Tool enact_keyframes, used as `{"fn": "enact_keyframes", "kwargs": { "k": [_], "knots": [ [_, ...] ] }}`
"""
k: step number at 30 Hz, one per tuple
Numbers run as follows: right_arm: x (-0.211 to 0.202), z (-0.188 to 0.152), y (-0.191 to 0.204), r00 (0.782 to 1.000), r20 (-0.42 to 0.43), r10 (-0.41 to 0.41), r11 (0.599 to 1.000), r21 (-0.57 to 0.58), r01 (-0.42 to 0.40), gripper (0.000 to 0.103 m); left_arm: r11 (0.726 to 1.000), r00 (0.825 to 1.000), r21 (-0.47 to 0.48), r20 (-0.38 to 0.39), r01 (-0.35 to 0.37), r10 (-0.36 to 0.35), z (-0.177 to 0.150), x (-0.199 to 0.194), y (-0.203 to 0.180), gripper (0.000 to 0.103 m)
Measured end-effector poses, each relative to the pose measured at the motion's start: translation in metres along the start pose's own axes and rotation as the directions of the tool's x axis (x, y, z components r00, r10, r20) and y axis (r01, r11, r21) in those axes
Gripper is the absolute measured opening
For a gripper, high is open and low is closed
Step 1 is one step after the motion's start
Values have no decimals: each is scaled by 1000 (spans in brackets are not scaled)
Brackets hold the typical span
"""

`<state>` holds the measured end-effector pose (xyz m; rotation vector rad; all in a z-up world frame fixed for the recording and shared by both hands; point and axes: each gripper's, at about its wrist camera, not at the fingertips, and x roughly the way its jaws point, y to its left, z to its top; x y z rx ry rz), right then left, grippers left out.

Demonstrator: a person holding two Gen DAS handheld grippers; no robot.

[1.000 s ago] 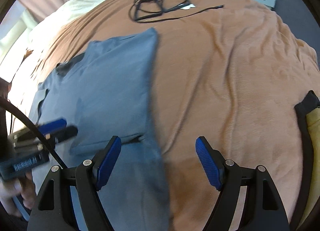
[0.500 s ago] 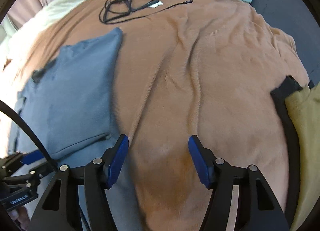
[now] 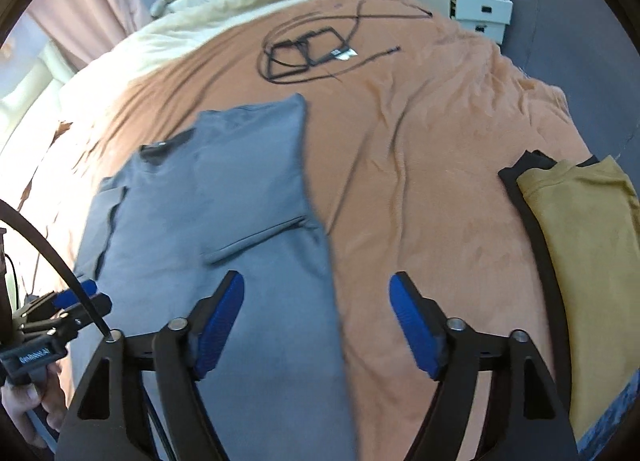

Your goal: Fold small clothes

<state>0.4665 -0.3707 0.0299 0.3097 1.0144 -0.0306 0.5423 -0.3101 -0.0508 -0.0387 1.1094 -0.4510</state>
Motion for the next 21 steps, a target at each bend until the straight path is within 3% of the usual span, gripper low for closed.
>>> {"fn": "enact_keyframes", "kwargs": {
  "k": [6,17,21],
  "knots": [
    [-52,-32,16,998,60,-8,1000,-29,9,103,999,997,-23,78,-23,25,-18,-52,16,100],
    [-102,-74,34,995,97,18,1000,-19,-16,103,996,976,63,210,-66,51,-64,-129,30,100],
    [-119,-89,41,994,107,13,1000,-29,-10,103,998,970,47,242,-42,29,-82,-155,43,100]
  ]
}}
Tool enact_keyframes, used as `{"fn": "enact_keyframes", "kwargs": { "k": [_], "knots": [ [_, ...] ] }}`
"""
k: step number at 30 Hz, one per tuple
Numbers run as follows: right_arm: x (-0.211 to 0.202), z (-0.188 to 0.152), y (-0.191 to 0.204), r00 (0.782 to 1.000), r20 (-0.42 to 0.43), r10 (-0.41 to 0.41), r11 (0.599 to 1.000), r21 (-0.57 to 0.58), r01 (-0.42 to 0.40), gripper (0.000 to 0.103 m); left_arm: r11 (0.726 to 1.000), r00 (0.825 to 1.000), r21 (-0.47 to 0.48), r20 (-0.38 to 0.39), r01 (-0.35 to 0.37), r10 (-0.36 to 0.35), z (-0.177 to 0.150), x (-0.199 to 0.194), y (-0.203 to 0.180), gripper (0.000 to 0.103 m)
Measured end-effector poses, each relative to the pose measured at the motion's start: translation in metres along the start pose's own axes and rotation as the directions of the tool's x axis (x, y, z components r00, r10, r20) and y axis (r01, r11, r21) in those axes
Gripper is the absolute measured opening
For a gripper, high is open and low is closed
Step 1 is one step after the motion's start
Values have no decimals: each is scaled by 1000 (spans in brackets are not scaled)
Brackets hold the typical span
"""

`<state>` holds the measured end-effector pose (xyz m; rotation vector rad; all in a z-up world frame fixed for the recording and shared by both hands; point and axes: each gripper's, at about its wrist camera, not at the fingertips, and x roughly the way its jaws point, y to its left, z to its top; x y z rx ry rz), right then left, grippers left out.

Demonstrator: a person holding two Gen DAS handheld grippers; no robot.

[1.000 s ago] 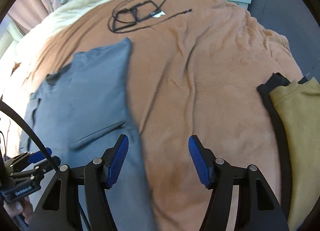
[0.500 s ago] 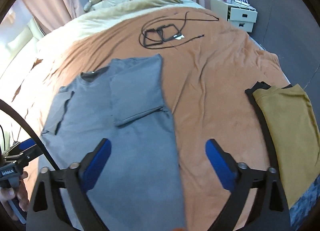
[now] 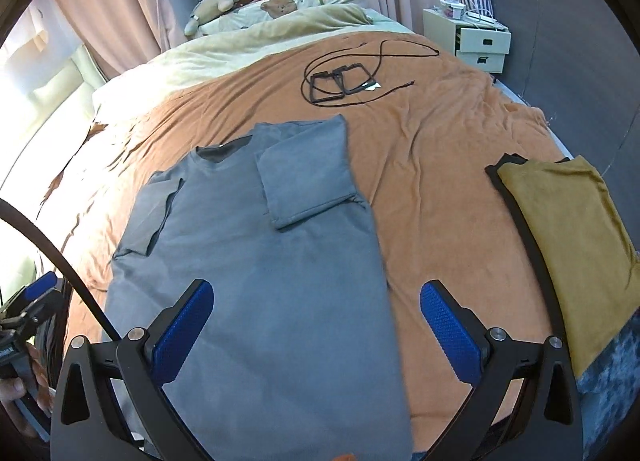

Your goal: Fold small clothes

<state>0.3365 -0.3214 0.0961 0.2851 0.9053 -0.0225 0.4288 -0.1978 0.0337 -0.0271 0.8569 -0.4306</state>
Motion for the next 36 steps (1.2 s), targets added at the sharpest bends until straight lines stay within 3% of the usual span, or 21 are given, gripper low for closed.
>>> {"fn": "enact_keyframes", "kwargs": {
  "k": [12,17,26,36],
  "knots": [
    [-59,-48,14,996,88,-4,999,-48,8,103,996,987,-6,133,-86,86,-47,-78,14,100],
    [-83,-72,12,993,119,17,998,-58,-10,103,996,981,-17,171,-86,88,-68,-105,16,100],
    [-121,-118,1,987,158,-2,999,-48,10,103,997,980,-57,186,-60,70,-107,-153,19,103],
    [-147,-163,1,985,169,-26,997,-63,37,103,992,977,-95,188,-86,103,-156,-189,34,103]
  ]
}}
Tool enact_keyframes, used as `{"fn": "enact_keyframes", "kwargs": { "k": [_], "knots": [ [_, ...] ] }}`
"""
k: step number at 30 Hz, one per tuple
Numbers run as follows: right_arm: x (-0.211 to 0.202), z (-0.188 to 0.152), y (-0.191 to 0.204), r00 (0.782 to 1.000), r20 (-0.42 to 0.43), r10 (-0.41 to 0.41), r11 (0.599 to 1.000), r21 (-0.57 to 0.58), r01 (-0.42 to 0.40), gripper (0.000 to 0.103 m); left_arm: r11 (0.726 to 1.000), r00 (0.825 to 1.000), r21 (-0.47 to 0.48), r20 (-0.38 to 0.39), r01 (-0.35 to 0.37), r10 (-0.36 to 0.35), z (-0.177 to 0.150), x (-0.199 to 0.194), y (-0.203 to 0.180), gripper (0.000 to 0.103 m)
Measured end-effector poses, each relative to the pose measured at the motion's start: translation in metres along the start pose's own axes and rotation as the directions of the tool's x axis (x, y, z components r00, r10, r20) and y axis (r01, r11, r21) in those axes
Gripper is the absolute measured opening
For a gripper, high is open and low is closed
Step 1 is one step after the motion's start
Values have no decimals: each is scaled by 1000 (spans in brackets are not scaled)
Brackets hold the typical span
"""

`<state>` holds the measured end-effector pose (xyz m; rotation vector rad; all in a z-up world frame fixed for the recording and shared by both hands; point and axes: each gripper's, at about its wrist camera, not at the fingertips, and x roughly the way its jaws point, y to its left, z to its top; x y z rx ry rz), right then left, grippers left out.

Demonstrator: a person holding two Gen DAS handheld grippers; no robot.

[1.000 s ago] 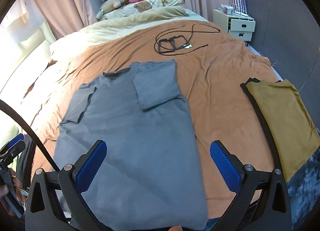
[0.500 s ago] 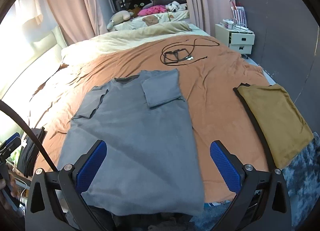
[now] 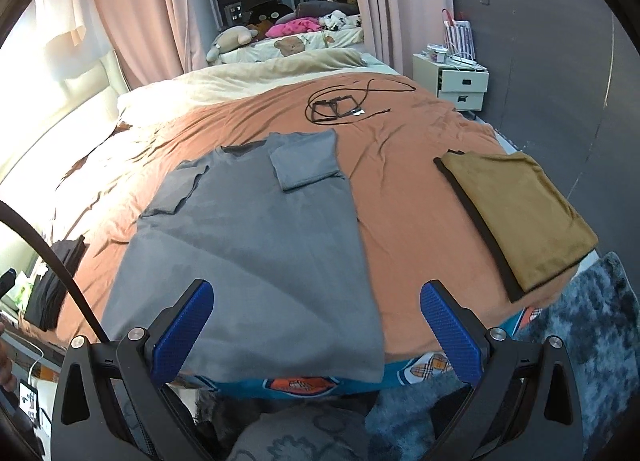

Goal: Fold small clothes
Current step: 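Move both tools down to the grey T-shirt's hem edge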

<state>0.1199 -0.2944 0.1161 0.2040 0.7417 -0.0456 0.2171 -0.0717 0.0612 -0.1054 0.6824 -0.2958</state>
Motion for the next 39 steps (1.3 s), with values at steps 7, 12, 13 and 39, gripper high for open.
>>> {"fn": "enact_keyframes", "kwargs": {
  "k": [7,12,13,39],
  "knots": [
    [-21,-23,-8,1000,20,19,1000,23,-20,103,999,1000,-37,-17,7,-8,-34,-24,28,103],
    [-37,-37,-20,999,32,43,999,28,-44,103,998,1000,-55,-17,18,-18,-51,-37,54,103],
    [-40,-37,-22,998,40,57,998,23,-58,103,998,1000,-55,-16,19,-19,-53,-39,57,103],
    [-6,-121,-93,981,99,165,981,90,-174,103,963,992,-251,-62,94,-113,-138,1,148,83]
  ]
}}
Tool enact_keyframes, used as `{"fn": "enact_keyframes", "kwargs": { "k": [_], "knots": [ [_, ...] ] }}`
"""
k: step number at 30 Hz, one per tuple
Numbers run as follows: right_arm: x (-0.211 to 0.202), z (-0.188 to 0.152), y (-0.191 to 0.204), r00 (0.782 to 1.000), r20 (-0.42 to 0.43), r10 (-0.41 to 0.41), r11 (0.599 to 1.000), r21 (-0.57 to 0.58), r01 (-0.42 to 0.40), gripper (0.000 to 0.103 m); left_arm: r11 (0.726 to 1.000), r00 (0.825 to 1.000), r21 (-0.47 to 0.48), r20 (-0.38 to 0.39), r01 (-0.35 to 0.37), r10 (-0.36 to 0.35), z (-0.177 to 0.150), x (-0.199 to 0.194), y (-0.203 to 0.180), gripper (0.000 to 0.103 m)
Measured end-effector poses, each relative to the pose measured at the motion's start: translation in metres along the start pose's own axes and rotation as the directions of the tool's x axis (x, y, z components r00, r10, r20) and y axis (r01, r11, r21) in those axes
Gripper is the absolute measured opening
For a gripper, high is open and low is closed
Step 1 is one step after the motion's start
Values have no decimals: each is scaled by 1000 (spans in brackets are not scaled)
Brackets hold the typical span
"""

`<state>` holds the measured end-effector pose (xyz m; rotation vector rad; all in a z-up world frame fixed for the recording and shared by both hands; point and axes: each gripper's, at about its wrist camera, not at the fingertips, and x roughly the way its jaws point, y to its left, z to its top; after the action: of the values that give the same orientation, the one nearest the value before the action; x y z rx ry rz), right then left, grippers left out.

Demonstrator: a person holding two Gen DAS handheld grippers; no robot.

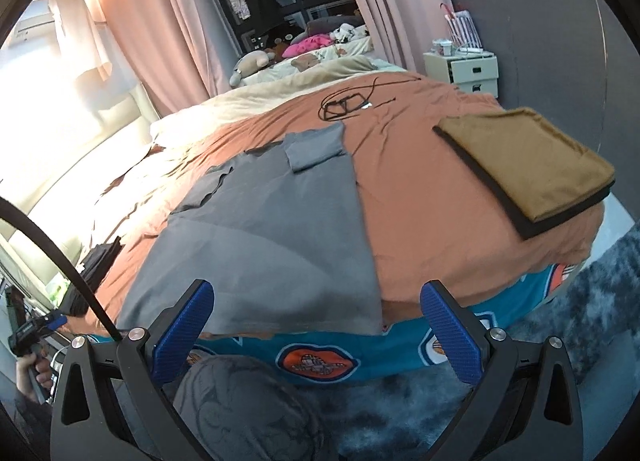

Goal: Fold small clothes
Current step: 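Move both tools down to the grey T-shirt's hem edge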

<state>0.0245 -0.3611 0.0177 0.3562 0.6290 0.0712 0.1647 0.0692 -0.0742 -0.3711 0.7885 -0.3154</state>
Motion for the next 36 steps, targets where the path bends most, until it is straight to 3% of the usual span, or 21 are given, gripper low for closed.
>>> {"fn": "enact_keyframes", "kwargs": {
  "k": [8,12,16,22,28,34,36],
  "knots": [
    [31,-19,-30,998,8,61,995,81,-62,100,998,999,-40,-14,41,-42,-11,30,14,80],
    [51,-31,-47,994,9,107,986,126,-107,94,996,998,-77,-30,55,-58,-12,49,23,80],
    [83,-37,-69,988,-36,148,977,163,-140,84,994,997,-90,-42,54,-58,-9,65,29,80],
    [125,-41,-98,977,-90,195,957,236,-170,81,993,996,-112,-72,44,-52,-7,88,35,80],
    [158,-46,-127,958,-124,260,931,297,-214,81,989,994,-141,-90,47,-60,-4,106,39,80],
    [176,-44,-147,925,-94,367,886,339,-317,81,986,993,-164,-112,18,-37,-3,118,40,80],
    [181,-43,-152,912,-81,401,869,349,-351,76,985,992,-171,-120,9,-30,-4,121,40,80]
  ]
}}
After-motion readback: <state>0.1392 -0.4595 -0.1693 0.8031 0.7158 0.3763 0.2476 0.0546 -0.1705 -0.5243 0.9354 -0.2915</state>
